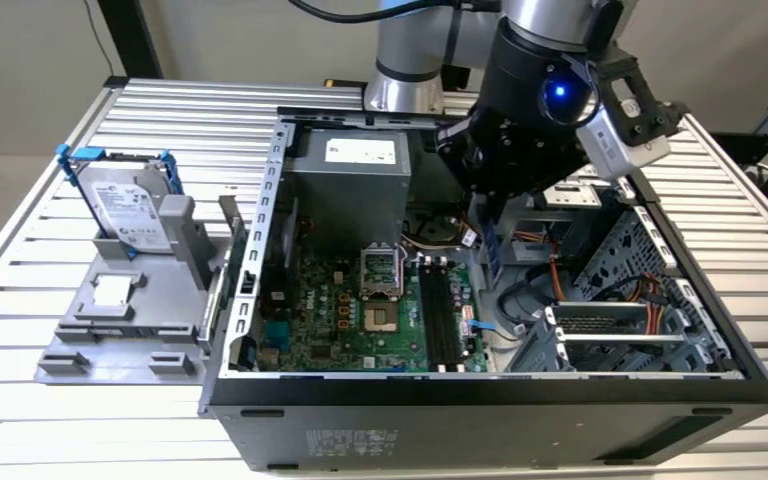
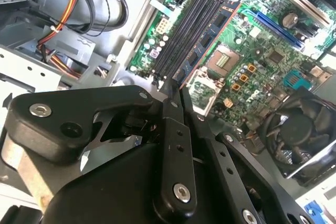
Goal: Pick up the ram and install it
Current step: 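Insert the ram into the slot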
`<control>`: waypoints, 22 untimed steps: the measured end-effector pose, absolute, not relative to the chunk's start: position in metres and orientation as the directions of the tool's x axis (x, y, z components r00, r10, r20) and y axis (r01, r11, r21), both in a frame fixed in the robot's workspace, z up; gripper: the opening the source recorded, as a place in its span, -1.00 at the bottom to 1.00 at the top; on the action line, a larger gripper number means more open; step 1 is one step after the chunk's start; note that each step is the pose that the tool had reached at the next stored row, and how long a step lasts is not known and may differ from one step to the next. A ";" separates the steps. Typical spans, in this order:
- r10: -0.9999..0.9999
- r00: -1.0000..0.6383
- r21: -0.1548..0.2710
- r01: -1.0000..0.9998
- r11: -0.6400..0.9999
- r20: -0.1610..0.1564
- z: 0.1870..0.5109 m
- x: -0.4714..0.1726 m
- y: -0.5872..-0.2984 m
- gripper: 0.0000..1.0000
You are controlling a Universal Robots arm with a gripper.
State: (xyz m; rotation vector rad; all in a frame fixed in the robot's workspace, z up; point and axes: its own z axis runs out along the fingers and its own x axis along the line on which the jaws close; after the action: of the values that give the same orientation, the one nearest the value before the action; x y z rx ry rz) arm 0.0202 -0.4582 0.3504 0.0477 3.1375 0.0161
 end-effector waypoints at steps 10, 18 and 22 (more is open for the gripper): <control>0.031 -1.000 0.011 0.031 0.999 -0.004 0.346 0.020 -0.458 -1.00; 0.031 -1.000 0.010 0.031 0.999 -0.003 0.342 0.020 -0.458 -1.00; 0.031 -1.000 0.010 0.031 0.999 -0.003 0.340 0.020 -0.458 -1.00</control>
State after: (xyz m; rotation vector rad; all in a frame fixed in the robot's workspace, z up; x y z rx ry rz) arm 0.0202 -0.4582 0.3396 0.0481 3.1376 0.0160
